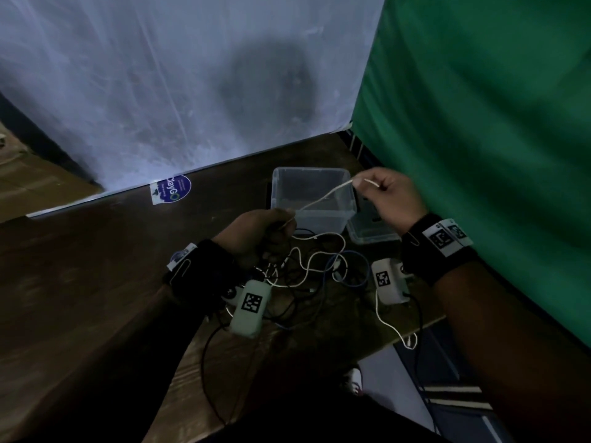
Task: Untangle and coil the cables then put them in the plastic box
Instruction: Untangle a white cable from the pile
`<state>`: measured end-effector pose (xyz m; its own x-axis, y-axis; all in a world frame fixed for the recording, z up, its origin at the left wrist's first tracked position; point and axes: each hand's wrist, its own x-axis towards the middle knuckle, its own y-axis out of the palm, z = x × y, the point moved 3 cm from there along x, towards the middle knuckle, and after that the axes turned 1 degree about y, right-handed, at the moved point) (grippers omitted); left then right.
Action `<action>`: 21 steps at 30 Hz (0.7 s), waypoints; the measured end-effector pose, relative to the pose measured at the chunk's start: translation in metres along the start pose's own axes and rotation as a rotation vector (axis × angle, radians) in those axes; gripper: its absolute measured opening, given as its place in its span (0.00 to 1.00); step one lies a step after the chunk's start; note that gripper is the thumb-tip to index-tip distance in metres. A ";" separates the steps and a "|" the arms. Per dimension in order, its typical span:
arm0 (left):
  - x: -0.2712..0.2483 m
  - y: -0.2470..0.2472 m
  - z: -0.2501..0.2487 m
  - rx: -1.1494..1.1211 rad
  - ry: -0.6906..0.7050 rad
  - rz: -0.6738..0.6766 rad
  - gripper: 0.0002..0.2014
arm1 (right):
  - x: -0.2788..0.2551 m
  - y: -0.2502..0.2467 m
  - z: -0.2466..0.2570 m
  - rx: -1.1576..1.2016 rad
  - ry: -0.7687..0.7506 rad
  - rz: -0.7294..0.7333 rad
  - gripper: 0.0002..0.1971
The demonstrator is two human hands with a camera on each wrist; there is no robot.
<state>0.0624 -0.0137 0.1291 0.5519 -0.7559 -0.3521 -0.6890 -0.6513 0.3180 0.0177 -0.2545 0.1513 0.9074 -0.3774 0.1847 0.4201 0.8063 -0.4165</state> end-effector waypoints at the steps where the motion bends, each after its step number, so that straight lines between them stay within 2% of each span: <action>1: -0.001 0.003 -0.001 -0.068 0.005 0.053 0.12 | -0.001 0.003 -0.008 -0.025 0.022 -0.005 0.05; 4: -0.001 0.010 -0.009 -0.274 0.074 0.182 0.09 | -0.010 0.020 -0.032 -0.120 0.103 0.015 0.07; 6: 0.001 0.012 -0.016 -0.341 0.121 0.196 0.10 | -0.022 0.040 -0.045 -0.221 0.157 0.130 0.07; 10: 0.009 0.010 -0.023 -0.356 0.200 0.082 0.11 | -0.058 0.082 -0.040 -0.287 0.161 0.476 0.07; 12: 0.013 0.004 -0.020 -0.365 0.215 0.012 0.12 | -0.074 0.092 -0.028 -0.271 0.154 0.548 0.06; 15: 0.020 -0.001 -0.010 -0.393 0.251 -0.089 0.12 | -0.090 0.091 -0.009 -0.223 0.093 0.540 0.06; 17: 0.024 -0.001 -0.002 -0.313 0.279 -0.161 0.11 | -0.093 0.082 0.008 -0.228 -0.016 0.545 0.08; 19: 0.027 0.005 0.004 -0.073 0.305 -0.212 0.10 | -0.091 0.071 0.025 -0.237 -0.080 0.541 0.08; 21: 0.027 0.018 0.006 0.135 0.301 -0.179 0.10 | -0.084 0.057 0.035 -0.217 -0.105 0.475 0.07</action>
<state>0.0620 -0.0454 0.1199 0.7690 -0.6295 -0.1110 -0.6135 -0.7756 0.1483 -0.0347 -0.1614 0.1430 0.9979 0.0630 0.0142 -0.0387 0.7603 -0.6484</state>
